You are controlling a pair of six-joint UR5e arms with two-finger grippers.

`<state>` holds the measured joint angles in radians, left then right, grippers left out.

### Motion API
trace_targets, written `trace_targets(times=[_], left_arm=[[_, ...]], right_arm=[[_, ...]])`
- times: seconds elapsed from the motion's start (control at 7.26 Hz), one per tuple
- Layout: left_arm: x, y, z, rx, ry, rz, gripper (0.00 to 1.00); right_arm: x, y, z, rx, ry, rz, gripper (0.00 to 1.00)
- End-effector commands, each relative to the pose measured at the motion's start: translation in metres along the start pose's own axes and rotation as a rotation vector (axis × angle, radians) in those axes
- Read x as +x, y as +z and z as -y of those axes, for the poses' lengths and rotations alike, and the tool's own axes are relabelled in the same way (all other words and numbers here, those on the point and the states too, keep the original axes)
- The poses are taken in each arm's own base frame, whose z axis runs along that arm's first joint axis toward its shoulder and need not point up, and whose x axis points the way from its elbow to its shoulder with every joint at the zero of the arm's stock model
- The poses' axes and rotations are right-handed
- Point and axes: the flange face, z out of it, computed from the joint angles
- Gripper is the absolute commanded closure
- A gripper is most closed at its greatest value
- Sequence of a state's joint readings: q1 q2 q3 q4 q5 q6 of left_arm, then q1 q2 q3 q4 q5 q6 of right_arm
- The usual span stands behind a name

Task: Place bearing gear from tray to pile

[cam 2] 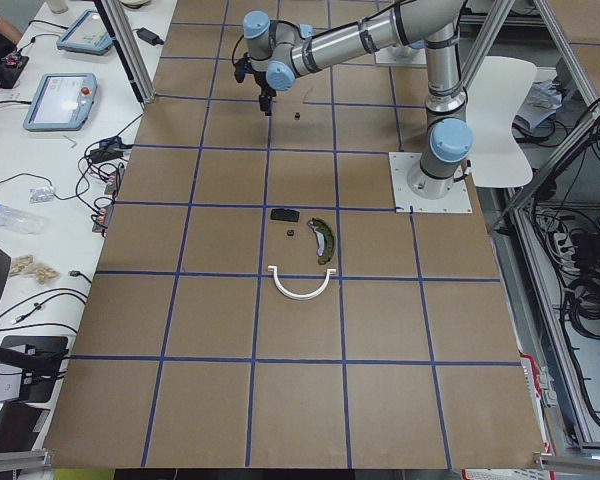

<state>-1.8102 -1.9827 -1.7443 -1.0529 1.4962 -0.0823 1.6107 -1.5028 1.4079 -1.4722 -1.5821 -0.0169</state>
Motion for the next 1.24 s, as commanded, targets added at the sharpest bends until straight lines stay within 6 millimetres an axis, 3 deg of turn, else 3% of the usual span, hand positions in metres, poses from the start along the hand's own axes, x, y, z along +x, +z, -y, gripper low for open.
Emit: trace_targets(times=[0.0, 0.28, 0.55, 0.83, 1.1], left_arm=[[0.027, 0.05, -0.029, -0.022, -0.002, -0.005, 0.0], [0.028, 0.056, -0.046, -0.043, 0.005, 0.0, 0.05], [0.026, 0.065, -0.057, -0.066, 0.012, 0.007, 0.25], [0.026, 0.068, -0.057, -0.072, 0.012, 0.007, 0.4], [0.026, 0.07, -0.056, -0.073, 0.012, 0.008, 0.44]], right_arm=[[0.0, 0.011, 0.012, 0.164, 0.024, -0.008, 0.0], [0.001, 0.052, -0.005, 0.095, 0.014, -0.01, 0.0], [-0.003, 0.058, -0.009, 0.093, 0.013, 0.003, 0.0], [-0.001, 0.051, -0.013, 0.107, 0.02, -0.003, 0.0], [0.002, 0.051, -0.013, 0.105, 0.021, -0.004, 0.0]])
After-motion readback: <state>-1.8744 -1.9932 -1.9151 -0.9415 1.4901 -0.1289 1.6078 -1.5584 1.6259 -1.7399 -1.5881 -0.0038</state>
